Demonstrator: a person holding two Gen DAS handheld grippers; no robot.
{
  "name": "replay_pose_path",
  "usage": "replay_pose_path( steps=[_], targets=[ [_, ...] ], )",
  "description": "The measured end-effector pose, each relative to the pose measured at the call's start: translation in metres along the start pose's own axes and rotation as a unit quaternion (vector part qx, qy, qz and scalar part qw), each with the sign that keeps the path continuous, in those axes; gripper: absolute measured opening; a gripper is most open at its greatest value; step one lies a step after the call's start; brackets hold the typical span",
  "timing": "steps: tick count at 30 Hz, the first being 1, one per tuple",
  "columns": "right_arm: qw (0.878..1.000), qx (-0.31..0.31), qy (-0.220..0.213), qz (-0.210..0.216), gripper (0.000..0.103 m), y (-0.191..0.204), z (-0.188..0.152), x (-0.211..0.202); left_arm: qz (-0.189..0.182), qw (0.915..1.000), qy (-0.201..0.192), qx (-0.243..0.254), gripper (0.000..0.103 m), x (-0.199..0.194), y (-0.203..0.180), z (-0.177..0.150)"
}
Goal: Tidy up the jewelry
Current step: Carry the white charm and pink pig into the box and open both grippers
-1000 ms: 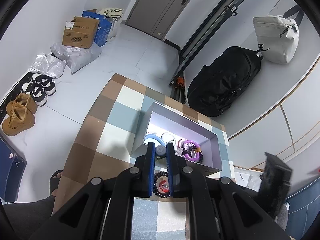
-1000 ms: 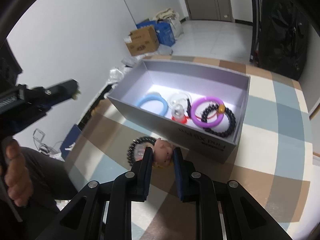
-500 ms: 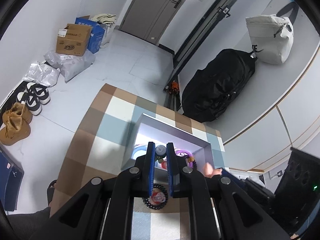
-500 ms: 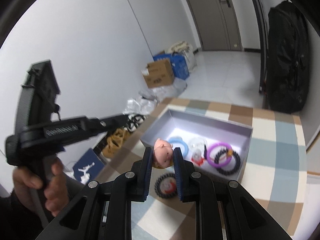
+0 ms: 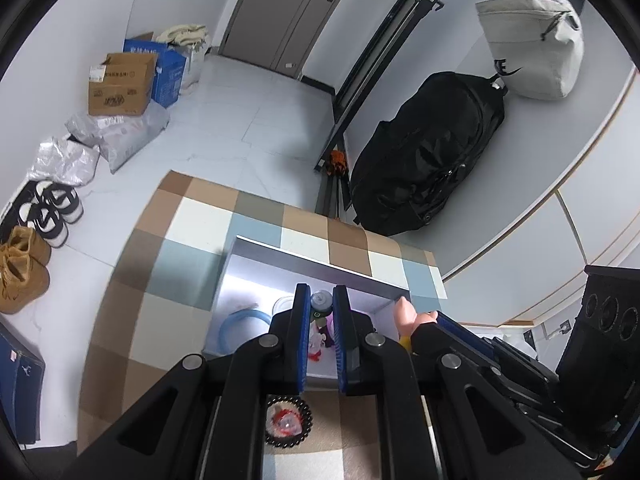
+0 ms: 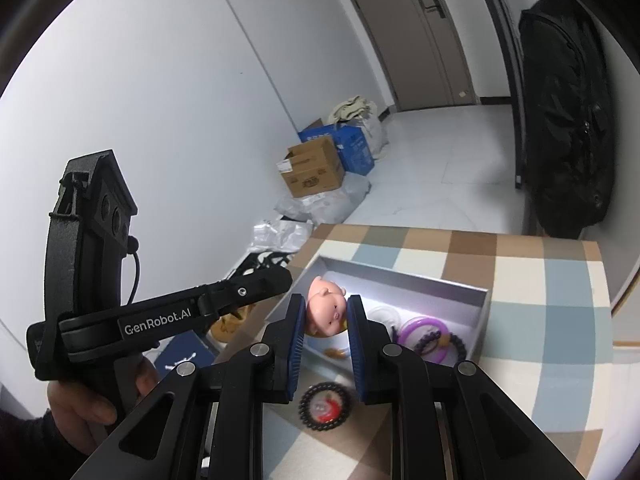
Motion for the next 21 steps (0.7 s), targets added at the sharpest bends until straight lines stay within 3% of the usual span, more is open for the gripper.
replay_pose_path(
  steps=[21],
  targets=[
    [0.997, 0.060, 0.035, -0.018, 0.020, -0.058, 0.007, 0.022, 0.007, 0.9982, 0.057, -0.019, 0.007, 0.054, -0.008, 0.011]
  ],
)
Point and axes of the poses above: each gripper's, at about its wrist camera, not at the fingertips, and x roughly the way its jaws point, y to its left, z to its top, the point moved 2 cm from there along x, roughly the way its jaws point, and after that the axes turned 4 degrees about -x, right-handed, at the moved point
